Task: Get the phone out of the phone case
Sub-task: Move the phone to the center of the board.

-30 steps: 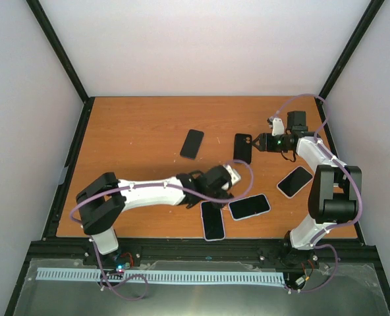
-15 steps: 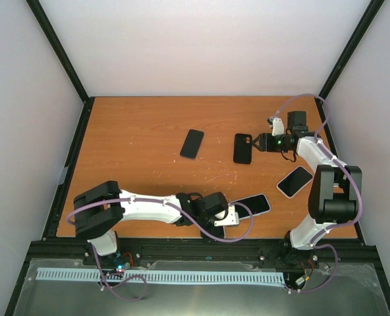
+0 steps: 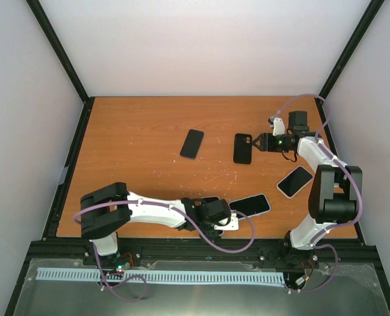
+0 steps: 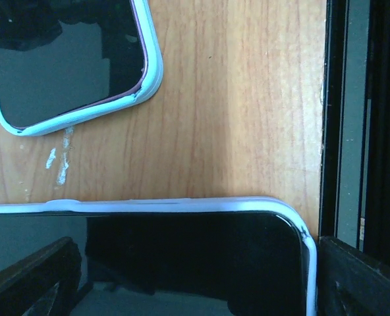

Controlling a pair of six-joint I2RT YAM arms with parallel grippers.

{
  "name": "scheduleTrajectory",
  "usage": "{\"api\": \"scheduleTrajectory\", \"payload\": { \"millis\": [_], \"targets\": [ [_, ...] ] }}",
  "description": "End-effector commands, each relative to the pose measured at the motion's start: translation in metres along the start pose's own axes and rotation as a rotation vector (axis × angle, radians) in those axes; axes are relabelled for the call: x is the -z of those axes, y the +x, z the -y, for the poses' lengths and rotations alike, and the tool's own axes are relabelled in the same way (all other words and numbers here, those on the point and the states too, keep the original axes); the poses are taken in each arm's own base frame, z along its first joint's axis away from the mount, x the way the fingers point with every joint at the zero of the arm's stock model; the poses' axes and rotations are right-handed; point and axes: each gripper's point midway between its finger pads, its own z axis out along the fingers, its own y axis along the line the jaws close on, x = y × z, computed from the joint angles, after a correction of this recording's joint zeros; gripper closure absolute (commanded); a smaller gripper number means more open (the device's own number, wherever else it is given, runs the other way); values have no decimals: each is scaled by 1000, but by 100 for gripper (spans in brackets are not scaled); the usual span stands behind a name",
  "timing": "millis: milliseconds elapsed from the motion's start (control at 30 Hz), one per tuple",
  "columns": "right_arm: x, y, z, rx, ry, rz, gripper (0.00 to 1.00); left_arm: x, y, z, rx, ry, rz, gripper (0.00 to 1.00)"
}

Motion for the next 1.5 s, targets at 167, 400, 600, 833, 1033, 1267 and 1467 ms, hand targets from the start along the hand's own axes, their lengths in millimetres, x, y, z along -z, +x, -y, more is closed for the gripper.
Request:
{"api": "scheduleTrajectory", "payload": {
  "millis": [167, 400, 600, 833, 1033, 1267, 1467],
  "targets": [
    [-4, 3, 3, -5, -18, -16, 43, 25, 11, -71, 77, -299, -22, 3],
    [-1, 2, 2, -5, -18, -9, 42, 47, 58, -144, 345, -518, -115, 1],
    [0, 3, 4, -14, -18, -11, 42, 61, 46, -147, 422, -470, -52, 1],
    [0, 4, 8, -30, -28, -11, 42, 95, 30, -162, 692, -516, 47, 0],
    [-1, 5, 7, -40, -40, -16, 42, 100, 37, -179, 1218, -434, 64, 1],
    [1, 3, 5, -34, -49, -14, 42, 80, 47, -182, 1406, -400, -18, 1],
    [3, 2, 5, -35, -50, -10, 42, 51, 55, -195, 1350, -444, -203, 1]
  ]
}}
